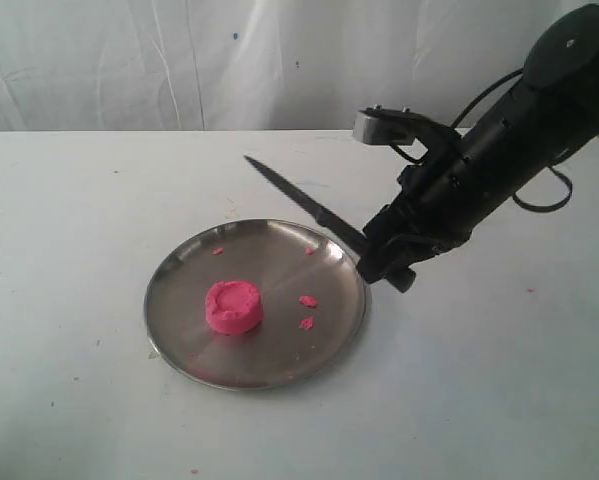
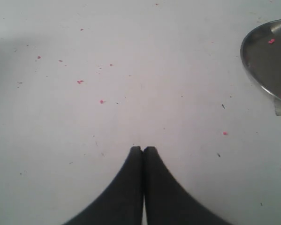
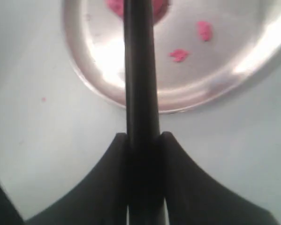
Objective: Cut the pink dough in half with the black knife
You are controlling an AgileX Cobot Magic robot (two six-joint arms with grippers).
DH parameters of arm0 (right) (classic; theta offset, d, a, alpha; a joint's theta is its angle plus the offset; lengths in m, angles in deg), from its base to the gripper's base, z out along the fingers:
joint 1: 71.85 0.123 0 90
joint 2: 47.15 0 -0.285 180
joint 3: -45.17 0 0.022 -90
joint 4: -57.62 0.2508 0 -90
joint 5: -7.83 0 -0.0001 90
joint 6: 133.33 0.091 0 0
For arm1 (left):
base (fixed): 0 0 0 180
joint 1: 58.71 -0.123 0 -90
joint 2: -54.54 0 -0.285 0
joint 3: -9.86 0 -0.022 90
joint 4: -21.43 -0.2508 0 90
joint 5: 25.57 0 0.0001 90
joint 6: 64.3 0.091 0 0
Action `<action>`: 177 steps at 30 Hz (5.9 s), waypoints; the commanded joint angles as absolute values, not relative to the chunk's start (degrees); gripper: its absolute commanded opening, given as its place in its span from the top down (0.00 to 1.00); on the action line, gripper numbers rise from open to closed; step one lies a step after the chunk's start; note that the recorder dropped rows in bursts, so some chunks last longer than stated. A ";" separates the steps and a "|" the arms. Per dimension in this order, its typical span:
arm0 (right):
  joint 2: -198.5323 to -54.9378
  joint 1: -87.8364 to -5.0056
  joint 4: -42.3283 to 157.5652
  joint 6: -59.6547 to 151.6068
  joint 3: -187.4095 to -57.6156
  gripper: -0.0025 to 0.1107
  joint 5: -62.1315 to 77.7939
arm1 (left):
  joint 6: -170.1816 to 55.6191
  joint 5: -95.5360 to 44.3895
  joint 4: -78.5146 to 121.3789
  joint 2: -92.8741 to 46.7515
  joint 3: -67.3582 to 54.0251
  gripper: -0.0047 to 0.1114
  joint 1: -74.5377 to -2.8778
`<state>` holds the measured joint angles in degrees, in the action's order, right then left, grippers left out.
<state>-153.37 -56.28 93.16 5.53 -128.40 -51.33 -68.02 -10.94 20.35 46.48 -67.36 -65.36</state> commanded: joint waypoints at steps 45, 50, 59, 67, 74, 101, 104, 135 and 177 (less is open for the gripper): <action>-146.28 -52.26 89.32 12.12 -128.22 0.98 -57.25 | -78.55 -36.51 25.90 -19.66 -35.94 0.96 -52.11; -144.40 -52.26 85.47 15.59 -128.22 0.98 -55.82 | -78.87 -36.58 2.48 -23.68 -35.94 0.96 -38.70; -143.73 -52.26 85.10 15.87 -128.00 0.98 -53.50 | -78.47 -23.85 -26.36 -34.29 -31.79 0.96 -28.13; -143.73 -52.26 83.39 15.87 -120.54 0.98 -44.12 | -79.93 -30.86 -26.15 -36.83 -27.51 0.96 -28.62; -145.95 -51.20 86.51 12.02 -119.72 0.98 -44.36 | -82.59 -22.17 -24.17 -43.70 -21.55 0.96 -32.94; -156.85 -41.07 77.06 17.64 -129.15 0.98 -50.51 | -56.58 11.72 20.55 -44.74 3.36 0.96 -33.10; -157.93 -41.07 77.17 17.64 -129.15 0.98 -49.30 | -56.70 11.70 20.98 -44.74 3.36 0.96 -33.10; -161.61 -40.32 76.03 8.77 -126.84 0.98 -43.36 | -56.50 5.55 20.48 -48.64 3.36 0.96 -33.36; -164.28 -40.32 77.11 9.41 -126.84 0.98 -40.09 | -54.87 -18.01 16.11 -52.69 -5.54 0.96 -33.46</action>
